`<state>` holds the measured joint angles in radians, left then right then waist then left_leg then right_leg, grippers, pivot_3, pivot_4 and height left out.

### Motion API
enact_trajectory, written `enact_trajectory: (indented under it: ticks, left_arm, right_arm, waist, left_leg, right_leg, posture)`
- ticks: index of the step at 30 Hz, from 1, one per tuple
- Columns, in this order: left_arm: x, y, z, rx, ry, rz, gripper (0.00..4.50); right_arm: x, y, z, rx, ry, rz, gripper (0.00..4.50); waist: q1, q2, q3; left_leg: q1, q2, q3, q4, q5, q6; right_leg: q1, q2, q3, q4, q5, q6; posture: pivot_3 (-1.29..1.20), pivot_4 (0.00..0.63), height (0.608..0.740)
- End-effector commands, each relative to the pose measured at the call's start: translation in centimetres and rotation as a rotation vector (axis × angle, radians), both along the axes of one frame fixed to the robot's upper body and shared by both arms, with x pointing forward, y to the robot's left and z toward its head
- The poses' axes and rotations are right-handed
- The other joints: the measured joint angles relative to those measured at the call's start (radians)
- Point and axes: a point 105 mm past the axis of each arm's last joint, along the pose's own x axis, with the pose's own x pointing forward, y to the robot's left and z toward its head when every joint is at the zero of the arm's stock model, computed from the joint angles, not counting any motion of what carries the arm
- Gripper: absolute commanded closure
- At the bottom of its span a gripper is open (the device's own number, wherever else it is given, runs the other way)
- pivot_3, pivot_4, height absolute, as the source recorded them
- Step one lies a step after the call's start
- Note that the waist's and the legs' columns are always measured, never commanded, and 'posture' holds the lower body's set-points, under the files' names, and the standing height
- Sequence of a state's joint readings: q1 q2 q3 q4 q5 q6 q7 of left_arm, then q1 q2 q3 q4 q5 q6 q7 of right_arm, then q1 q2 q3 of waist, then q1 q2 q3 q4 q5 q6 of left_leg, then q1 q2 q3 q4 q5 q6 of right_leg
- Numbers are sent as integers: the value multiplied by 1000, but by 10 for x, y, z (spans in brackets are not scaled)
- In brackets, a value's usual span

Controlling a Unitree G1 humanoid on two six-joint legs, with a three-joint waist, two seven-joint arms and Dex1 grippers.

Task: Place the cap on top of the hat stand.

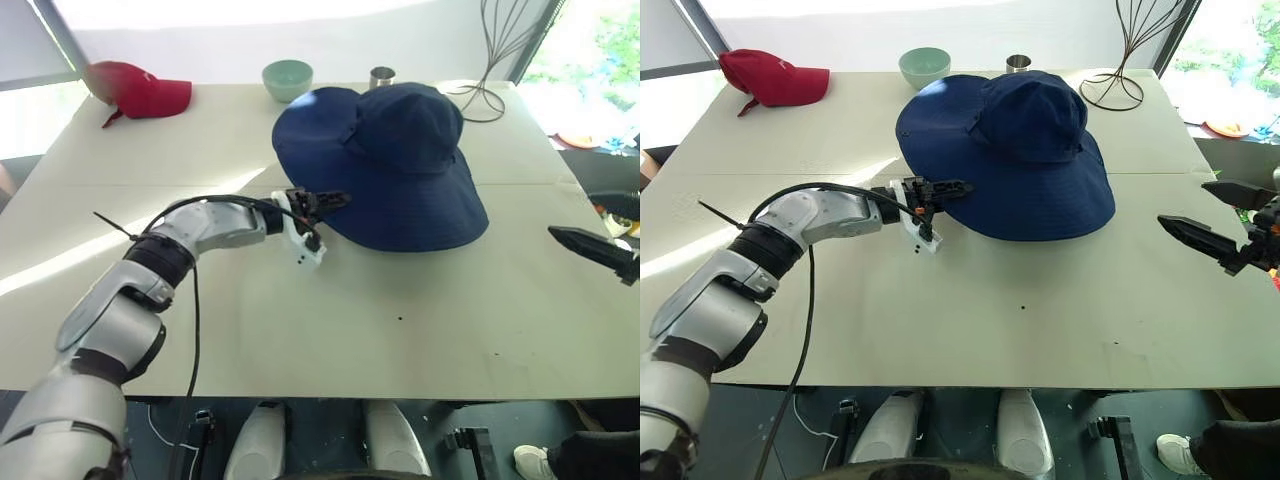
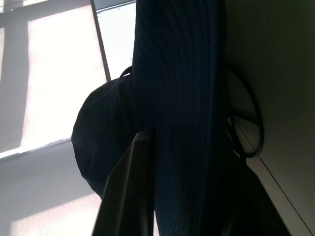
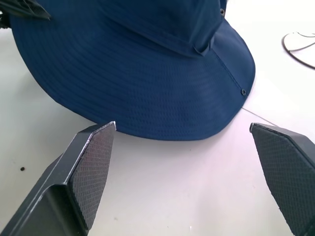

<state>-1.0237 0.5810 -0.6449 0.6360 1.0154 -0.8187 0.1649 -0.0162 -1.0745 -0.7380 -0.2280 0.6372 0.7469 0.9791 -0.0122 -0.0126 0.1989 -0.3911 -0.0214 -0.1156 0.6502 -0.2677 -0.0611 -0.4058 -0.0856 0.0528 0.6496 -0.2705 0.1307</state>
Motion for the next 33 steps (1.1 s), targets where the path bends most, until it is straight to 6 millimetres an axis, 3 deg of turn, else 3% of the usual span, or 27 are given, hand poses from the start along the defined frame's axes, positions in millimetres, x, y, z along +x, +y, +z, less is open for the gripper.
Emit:
enact_trajectory:
  ticks: [1,3,11,14,17,20,22,25,30,33]
  left_arm:
    - [-4,5,17,-76,12,2,938]
    - [-6,10,17,-87,36,13,40]
    - [-7,37,18,-234,234,151,40]
    - [-6,51,42,-392,336,208,40]
    - [-17,61,52,-475,525,200,40]
    - [-22,85,66,-564,642,250,40]
    - [-23,103,75,-643,801,295,40]
    - [-43,115,82,-696,1147,266,40]
    - [-78,126,99,-678,1446,180,40]
    - [-90,134,113,-709,1572,136,40]
  right_arm:
    - [2,0,17,-43,-56,3,0]
    - [4,0,17,-44,-55,2,0]
    - [13,2,14,-53,-44,26,0]
    - [15,3,9,-82,-23,39,0]
    - [17,3,7,-108,-20,54,0]
    - [18,7,9,-140,-34,76,0]
    - [18,12,9,-173,-43,98,0]
    - [19,30,7,-239,-67,155,0]
    - [16,64,8,-222,-93,255,0]
    - [19,77,-8,-361,-118,279,0]
  waist:
    - [-2,0,0]
    - [-2,0,0]
    - [-2,1,0]
    - [-2,1,0]
    - [-2,1,0]
    - [-6,2,-1]
    - [-7,2,-1]
    - [-12,2,-1]
    - [-19,2,-1]
    - [-20,1,-1]
  left_leg:
    - [0,0,0,0,0,0]
    - [0,0,0,0,0,0]
    - [0,0,0,0,0,0]
    - [0,0,0,0,0,0]
    - [0,0,0,1,0,0]
    - [0,0,0,1,0,0]
    - [1,1,0,1,0,0]
    - [1,1,0,1,0,0]
    - [1,2,-1,1,0,0]
    - [1,2,-1,1,0,0]
  right_leg:
    - [0,0,0,0,0,0]
    - [0,0,0,0,0,0]
    - [0,0,0,0,0,0]
    - [0,0,0,1,0,0]
    - [0,0,0,1,0,0]
    - [0,0,0,1,0,0]
    - [0,0,0,1,0,0]
    - [0,1,0,2,0,0]
    - [0,1,0,2,0,0]
    - [0,1,0,2,0,0]
  posture:
    - [0,150,740]
    - [0,150,740]
    - [0,150,740]
    - [0,150,740]
    - [0,150,740]
    - [0,150,740]
    - [0,150,740]
    - [0,150,740]
    - [0,150,740]
    - [0,150,740]
